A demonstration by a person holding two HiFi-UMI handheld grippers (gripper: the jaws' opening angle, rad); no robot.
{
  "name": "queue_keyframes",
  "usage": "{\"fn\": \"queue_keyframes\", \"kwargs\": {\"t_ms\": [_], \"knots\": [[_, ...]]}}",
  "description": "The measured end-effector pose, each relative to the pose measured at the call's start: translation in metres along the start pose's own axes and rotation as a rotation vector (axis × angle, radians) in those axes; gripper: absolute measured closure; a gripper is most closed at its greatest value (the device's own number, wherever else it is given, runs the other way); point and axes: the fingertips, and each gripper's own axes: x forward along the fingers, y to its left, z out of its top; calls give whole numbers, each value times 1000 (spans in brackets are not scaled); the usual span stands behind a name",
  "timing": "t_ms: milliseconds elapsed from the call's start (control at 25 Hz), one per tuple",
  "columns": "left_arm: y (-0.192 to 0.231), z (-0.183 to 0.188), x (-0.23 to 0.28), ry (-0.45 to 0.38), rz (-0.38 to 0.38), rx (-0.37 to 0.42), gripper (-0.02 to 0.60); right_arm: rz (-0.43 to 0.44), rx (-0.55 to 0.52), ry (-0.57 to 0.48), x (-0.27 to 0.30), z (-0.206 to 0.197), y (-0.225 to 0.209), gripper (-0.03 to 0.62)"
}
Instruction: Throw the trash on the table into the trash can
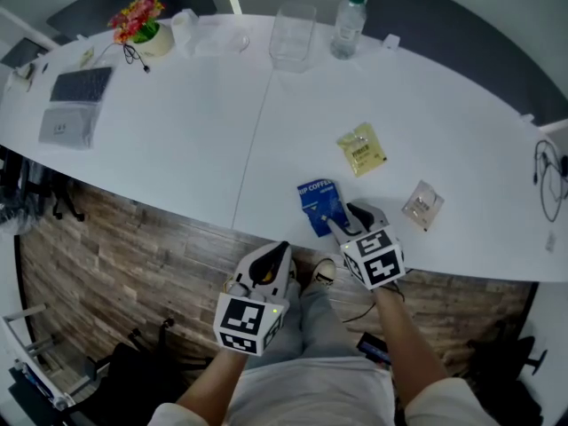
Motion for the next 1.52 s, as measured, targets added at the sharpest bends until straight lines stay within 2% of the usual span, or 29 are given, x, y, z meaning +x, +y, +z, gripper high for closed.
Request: {"fn": "queue_keyframes", "kwargs": {"t_ms": [240, 520, 720, 1240, 1520], "knots": [[7, 0, -1, -2, 8, -14, 581, -2, -19, 74, 11, -8, 3, 387], [12, -3, -4, 0, 15, -31, 581, -49, -45, 80, 9, -8, -1, 509], [12, -8, -5, 7, 17, -36, 581, -37, -5, 60, 7, -10, -3, 543], [18, 0, -23, -32, 55, -47, 581, -5, 89, -32, -17, 2, -4, 553], [20, 16, -44, -68, 86, -34, 581, 60, 98, -113, -47, 28, 14, 553]]}}
